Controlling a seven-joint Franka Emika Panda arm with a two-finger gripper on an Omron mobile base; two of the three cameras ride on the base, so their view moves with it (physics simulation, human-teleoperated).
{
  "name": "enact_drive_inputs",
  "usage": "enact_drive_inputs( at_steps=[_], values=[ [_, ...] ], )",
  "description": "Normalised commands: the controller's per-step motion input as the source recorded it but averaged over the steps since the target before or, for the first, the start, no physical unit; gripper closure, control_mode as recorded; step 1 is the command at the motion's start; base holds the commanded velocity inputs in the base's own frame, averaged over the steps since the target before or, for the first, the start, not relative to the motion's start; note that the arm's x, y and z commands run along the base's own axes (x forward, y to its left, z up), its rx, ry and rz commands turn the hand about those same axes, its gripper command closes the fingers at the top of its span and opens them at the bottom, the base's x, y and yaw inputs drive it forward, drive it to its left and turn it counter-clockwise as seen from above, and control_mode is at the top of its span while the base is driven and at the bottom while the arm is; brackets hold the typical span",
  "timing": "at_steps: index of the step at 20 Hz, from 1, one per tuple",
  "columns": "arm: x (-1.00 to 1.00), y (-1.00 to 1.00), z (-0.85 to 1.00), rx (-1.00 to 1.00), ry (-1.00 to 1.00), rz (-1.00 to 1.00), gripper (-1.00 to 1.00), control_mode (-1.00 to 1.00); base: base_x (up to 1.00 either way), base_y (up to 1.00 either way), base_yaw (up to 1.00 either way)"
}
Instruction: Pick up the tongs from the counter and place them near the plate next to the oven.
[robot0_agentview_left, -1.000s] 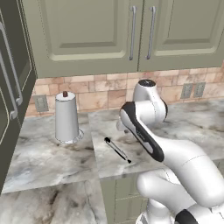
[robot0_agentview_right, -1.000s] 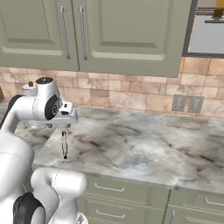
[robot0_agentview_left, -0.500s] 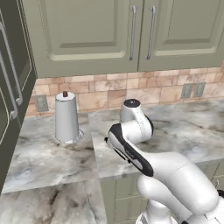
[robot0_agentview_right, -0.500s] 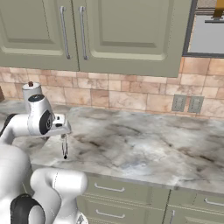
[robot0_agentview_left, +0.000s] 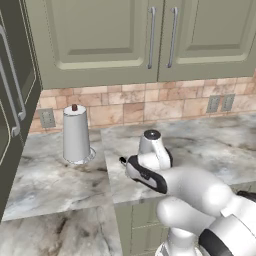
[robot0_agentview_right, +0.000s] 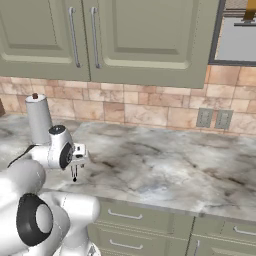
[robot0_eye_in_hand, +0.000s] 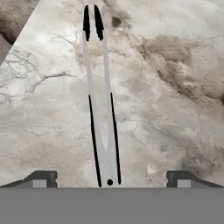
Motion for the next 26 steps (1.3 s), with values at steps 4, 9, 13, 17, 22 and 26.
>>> enact_drive_inputs(
  at_steps=[4, 9, 13, 17, 22, 26],
  values=[
    [0.38, 0.0, -0.44, 0.0, 0.0, 0.0, -1.0, -1.0, 0.0, 0.0, 0.0],
    [0.09, 0.05, -0.46, 0.0, 0.0, 0.0, -1.0, -1.0, 0.0, 0.0, 0.0],
    [0.04, 0.0, -0.34, 0.01, 0.0, 0.0, -1.0, -1.0, 0.0, 0.0, 0.0],
    [0.02, 0.03, -0.31, 0.02, 0.0, 0.0, 1.0, -1.0, 0.0, 0.0, 0.0],
    [0.0, 0.0, -0.03, 0.0, 0.01, 0.01, 1.0, -1.0, 0.0, 0.0, 0.0],
    [0.0, 0.02, 0.08, 0.0, 0.01, 0.03, 1.0, -1.0, 0.0, 0.0, 0.0]
  ],
)
